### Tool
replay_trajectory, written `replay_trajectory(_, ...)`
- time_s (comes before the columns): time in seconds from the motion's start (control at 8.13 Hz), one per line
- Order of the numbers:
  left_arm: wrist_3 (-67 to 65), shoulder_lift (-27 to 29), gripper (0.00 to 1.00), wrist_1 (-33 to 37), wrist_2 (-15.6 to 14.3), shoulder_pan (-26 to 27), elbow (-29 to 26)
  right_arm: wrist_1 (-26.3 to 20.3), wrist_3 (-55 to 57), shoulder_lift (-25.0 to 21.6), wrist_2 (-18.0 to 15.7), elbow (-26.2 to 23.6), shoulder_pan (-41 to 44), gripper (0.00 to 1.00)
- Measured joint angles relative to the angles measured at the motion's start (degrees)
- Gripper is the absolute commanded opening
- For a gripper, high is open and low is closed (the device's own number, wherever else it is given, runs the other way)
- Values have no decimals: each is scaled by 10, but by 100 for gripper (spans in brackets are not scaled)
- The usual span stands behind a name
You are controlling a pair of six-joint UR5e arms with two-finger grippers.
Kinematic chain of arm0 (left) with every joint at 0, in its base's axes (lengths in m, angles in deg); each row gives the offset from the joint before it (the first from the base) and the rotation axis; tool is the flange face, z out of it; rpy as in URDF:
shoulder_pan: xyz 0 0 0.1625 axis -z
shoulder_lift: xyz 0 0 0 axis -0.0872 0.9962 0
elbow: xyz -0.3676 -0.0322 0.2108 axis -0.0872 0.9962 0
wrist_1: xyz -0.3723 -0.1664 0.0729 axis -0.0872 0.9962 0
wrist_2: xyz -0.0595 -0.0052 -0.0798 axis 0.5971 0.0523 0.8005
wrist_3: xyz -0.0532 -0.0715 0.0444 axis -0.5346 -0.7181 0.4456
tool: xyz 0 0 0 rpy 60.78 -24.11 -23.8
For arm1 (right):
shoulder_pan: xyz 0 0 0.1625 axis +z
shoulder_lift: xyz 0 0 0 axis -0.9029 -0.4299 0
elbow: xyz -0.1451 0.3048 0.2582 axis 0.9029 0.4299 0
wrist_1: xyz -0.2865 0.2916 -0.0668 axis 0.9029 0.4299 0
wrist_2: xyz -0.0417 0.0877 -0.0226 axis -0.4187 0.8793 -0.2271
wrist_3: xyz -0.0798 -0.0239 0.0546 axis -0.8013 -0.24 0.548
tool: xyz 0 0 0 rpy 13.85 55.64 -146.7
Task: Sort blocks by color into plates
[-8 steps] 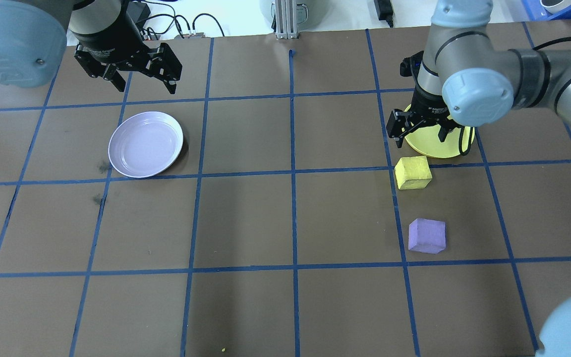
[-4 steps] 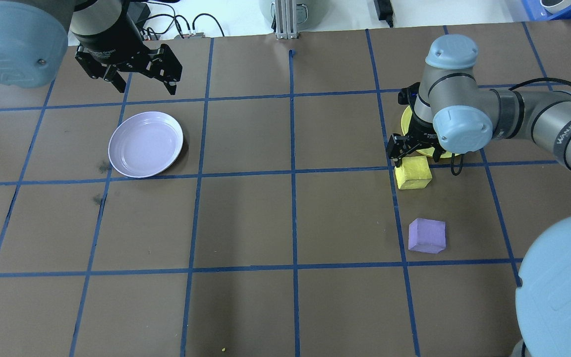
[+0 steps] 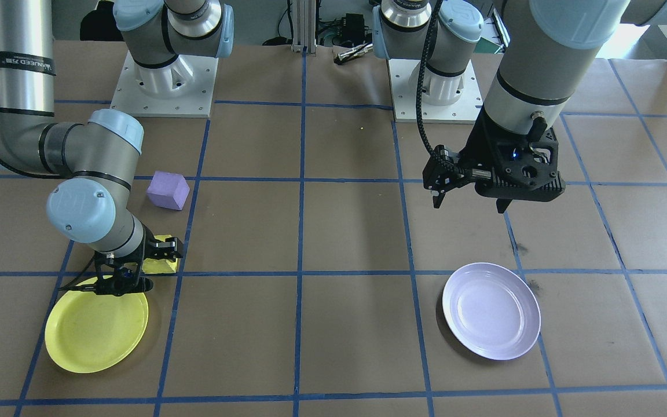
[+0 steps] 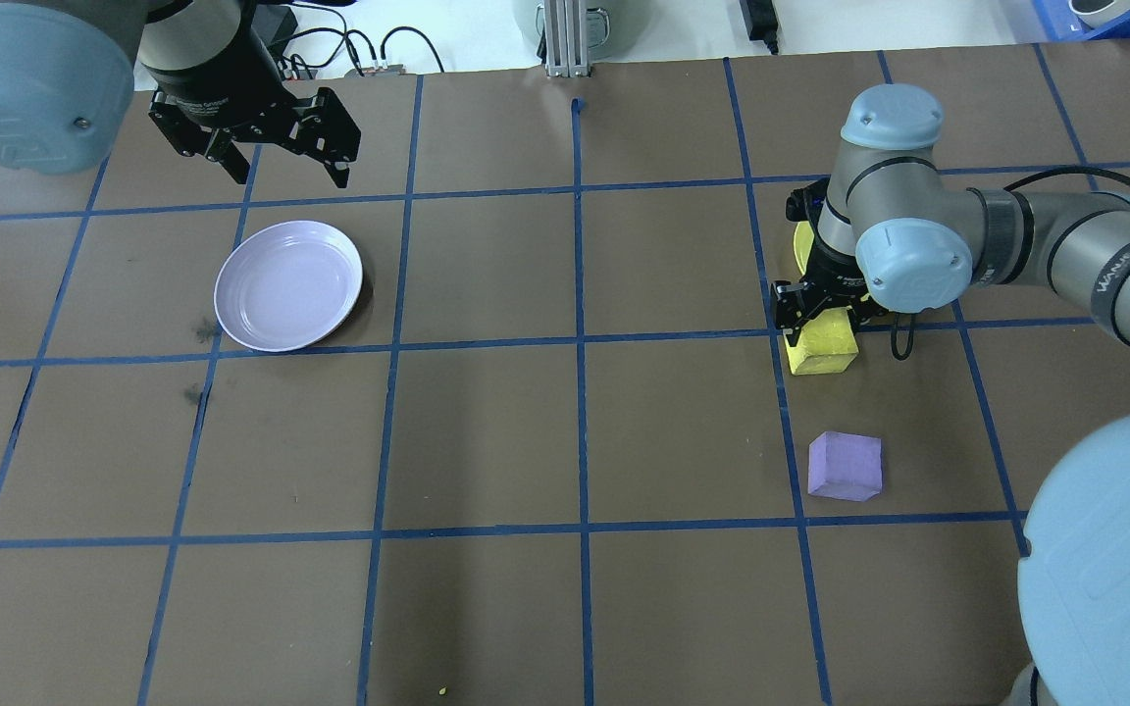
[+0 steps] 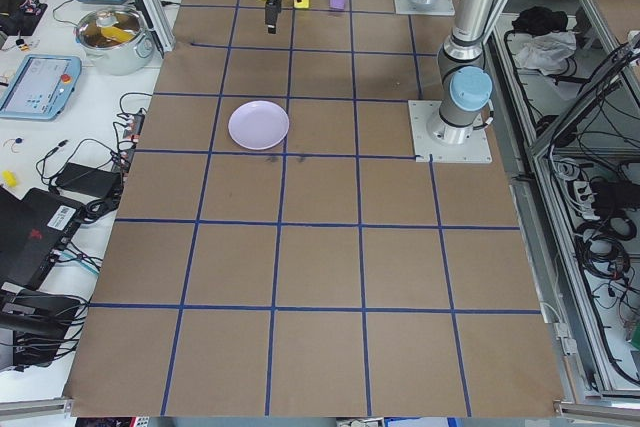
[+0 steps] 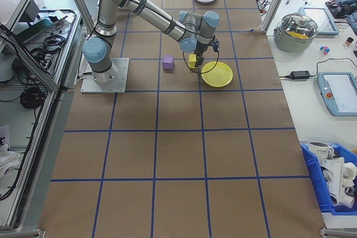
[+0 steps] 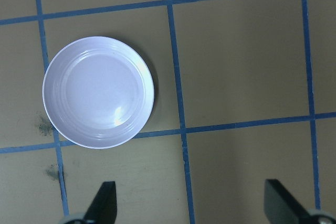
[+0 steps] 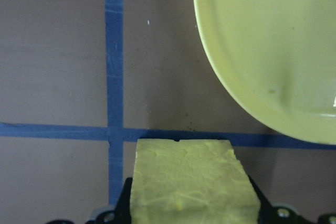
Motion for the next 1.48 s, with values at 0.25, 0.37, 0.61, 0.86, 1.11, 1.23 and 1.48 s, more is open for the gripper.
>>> replay_trajectory(0.25,0,0,100,0,0,0,0,-11,6,-5,0,1,0,23)
replay_trajectory(0.37,0,1,100,0,0,0,0,-24,10,-7,0,7,0,24)
replay_trajectory(0.61,0,3,100,0,1,0,0,-57,16,-7,1,46,-2,27)
replay_trajectory(0.86,0,4,100,0,1,0,0,-94,17,8,0,119,-13,27)
replay_trajectory(1.11,0,5,100,-3,0,0,6,-103,12,39,4,176,-40,27)
replay_trajectory(1.23,0,5,100,-5,0,0,12,-102,11,60,15,200,-53,38)
replay_trajectory(1.48,0,4,100,-7,1,0,16,-95,13,94,28,227,-62,100)
